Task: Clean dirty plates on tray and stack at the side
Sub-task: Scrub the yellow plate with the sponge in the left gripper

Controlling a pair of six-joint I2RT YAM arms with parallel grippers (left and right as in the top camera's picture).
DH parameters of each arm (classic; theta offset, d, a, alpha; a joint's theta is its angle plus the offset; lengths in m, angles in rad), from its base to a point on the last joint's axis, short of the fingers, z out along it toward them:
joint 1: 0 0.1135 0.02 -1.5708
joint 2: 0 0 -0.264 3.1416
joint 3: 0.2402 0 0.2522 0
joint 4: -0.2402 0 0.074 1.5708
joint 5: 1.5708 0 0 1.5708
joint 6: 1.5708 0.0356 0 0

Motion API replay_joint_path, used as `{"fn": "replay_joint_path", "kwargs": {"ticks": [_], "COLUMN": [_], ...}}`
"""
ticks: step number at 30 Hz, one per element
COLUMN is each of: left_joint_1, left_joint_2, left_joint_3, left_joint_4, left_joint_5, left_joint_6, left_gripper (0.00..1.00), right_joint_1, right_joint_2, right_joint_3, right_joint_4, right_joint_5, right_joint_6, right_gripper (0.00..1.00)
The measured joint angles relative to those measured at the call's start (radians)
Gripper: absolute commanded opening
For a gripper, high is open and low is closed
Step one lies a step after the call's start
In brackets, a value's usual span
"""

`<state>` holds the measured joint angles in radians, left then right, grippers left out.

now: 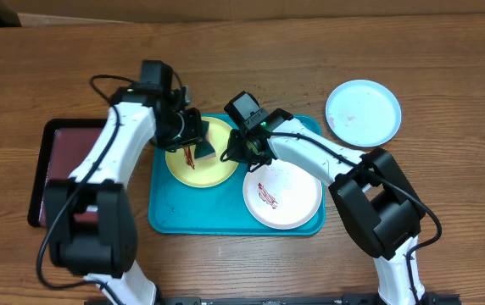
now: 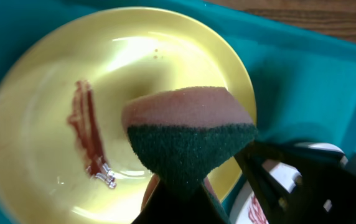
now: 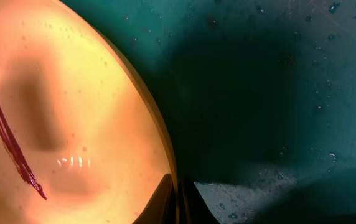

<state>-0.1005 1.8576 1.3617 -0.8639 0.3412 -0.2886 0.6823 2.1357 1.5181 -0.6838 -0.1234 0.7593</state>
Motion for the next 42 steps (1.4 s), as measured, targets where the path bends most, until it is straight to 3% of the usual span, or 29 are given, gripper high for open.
{"fn": "replay_joint_path", "kwargs": {"ticks": [10,14,22,28,31,35,39,42], "left_joint_1": [-0.011,-0.022,-0.035,-0.034,-0.021,-0.008,-0.017,-0.035], "left_joint_2": [0.17,0.171,0.161,0.178,0.179,0.179,0.179,0.179], "left_joint_3": [0.0,0.016,0.04,0.144,0.231,0.307,0.303,0.266], "left_joint_4": [0.078,0.041,-0.08,-0.196,-0.214,-0.194,-0.188,-0.18], "left_joint_5": [-0.038,-0.163,-0.548,-0.634,-0.589,-0.368,-0.137,-0.06], "left_joint_6": [-0.006,-0.064,-0.152,-0.168,-0.148,-0.084,-0.042,-0.027], "left_gripper": [0.04,0.04,0.04,0.04,0.04,0.04,0.04,0.04], "right_joint_1": [0.0,0.002,0.018,0.019,0.018,0.018,0.018,0.018], "right_joint_2": [0.0,0.0,0.0,0.0,0.0,0.0,0.0,0.0], "right_joint_3": [-0.002,-0.002,-0.002,-0.002,-0.002,-0.002,-0.002,-0.002], "right_joint_4": [0.005,0.012,0.014,0.016,0.01,0.01,0.011,0.011], "right_joint_5": [0.001,0.001,0.002,0.0,0.005,0.008,0.008,0.008], "right_joint_6": [-0.001,-0.001,-0.001,-0.001,-0.001,-0.001,-0.001,-0.001], "right_gripper": [0.04,0.04,0.04,0.04,0.04,0.04,0.04,0.04]}}
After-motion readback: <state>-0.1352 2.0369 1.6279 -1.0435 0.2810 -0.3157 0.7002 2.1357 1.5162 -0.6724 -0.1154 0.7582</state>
